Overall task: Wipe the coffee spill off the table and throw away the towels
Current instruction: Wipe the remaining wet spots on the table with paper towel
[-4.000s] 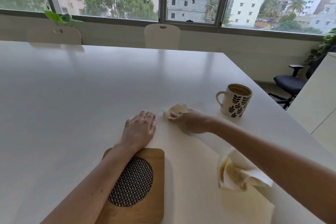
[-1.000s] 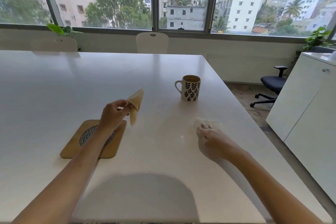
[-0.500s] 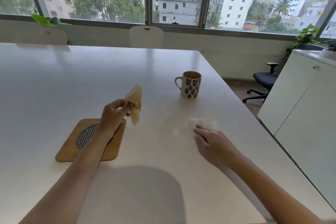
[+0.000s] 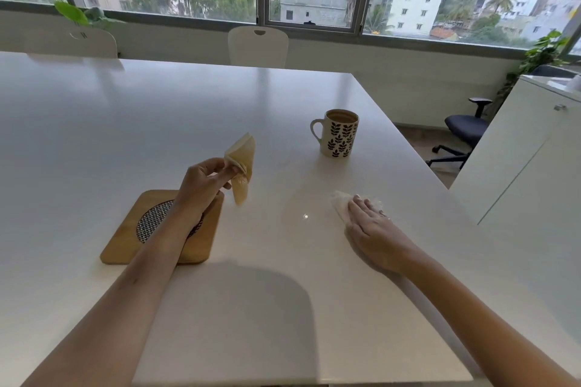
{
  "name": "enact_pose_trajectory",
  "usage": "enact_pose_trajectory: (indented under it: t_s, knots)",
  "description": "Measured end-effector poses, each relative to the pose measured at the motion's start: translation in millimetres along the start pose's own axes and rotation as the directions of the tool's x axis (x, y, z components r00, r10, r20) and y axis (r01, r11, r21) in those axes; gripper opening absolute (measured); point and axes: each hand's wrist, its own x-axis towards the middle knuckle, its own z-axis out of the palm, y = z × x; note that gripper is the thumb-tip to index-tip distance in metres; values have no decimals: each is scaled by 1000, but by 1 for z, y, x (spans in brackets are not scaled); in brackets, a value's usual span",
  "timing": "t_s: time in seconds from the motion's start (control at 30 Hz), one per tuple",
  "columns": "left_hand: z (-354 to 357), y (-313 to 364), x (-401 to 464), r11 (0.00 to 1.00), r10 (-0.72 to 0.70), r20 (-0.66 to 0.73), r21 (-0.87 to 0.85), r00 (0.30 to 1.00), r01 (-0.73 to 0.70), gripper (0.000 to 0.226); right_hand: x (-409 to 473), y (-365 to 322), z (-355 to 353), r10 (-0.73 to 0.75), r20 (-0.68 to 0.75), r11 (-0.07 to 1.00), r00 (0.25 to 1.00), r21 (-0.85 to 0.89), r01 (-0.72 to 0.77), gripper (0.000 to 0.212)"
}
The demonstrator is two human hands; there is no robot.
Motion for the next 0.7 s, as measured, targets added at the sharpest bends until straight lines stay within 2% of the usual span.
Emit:
enact_pose_trajectory:
  t_s: [0.27, 0.4, 0.5, 0.6, 0.7]
  knots:
    - [2, 0, 2, 1000, -3, 0, 23, 1000, 3, 4, -6, -5, -2, -61, -154, 997, 986, -64, 52, 43]
    - [2, -1, 2, 1000, -10, 4, 16, 1000, 10, 2, -19, -17, 4, -103, -149, 994, 983, -57, 96, 42]
    - [2, -1, 2, 1000, -8, 5, 5, 1000, 8, 9, -38, -45, 17, -247, -136, 969, 959, -47, 243, 44]
    - [2, 0, 1, 1000, 6, 12, 5, 1000, -6, 16, -56, -86, 40, -430, -23, 903, 902, -23, 430, 52]
    - [1, 0, -1, 1000, 24, 25, 5, 999, -24, 14, -60, -101, 51, -478, 16, 878, 878, -14, 478, 55]
